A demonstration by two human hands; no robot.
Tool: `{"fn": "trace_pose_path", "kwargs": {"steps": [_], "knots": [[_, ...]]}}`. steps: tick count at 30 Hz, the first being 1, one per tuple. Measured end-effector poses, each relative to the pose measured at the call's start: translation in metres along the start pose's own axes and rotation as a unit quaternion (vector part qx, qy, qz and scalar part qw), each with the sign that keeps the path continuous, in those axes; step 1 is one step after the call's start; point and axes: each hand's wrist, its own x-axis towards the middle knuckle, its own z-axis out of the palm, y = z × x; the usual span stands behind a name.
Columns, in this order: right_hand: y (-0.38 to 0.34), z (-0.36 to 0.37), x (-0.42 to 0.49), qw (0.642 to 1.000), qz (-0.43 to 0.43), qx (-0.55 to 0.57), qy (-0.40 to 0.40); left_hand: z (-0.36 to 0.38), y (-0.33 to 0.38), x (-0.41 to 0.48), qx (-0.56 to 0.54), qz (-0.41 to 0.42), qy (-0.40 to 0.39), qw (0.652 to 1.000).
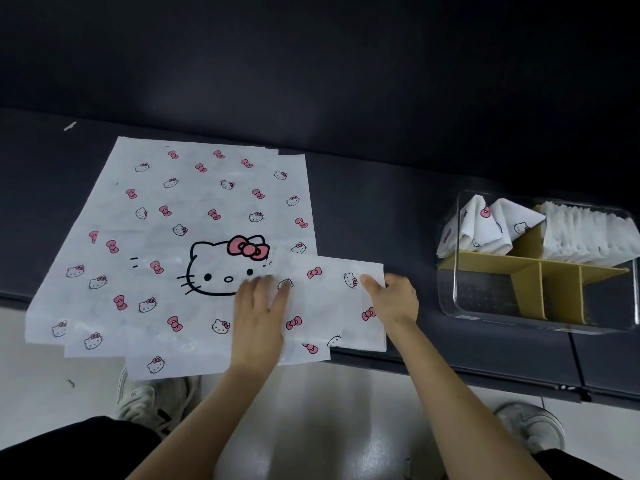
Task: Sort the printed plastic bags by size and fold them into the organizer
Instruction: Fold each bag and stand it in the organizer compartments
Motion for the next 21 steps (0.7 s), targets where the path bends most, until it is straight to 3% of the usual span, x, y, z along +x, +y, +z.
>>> {"fn": "trace_pose_path", "kwargs": {"steps": [3, 8, 15, 21], "knots": [[0.0, 0.001, 0.002, 1.0, -0.003, -0.001, -0.008, 0.002, 0.002, 0.012, -0.073, 0.099, -0.093, 0.988], [0.002, 0.002, 0.003, 1.0, 0.003, 0.015, -0.01, 0.01, 0.001, 0.014, -0.03, 0.038, -0.201, 0.978], [0.012, 0.005, -0.001, 0.99, 0.047, 0.13, 0.013, 0.012, 0.003, 0.01, -0.039, 0.009, -0.189, 0.981], [0.002, 0.005, 0.0, 0.993, 0.058, 0.104, 0.027, 0.009, 0.005, 0.011, -0.033, -0.017, -0.185, 0.982]]}}
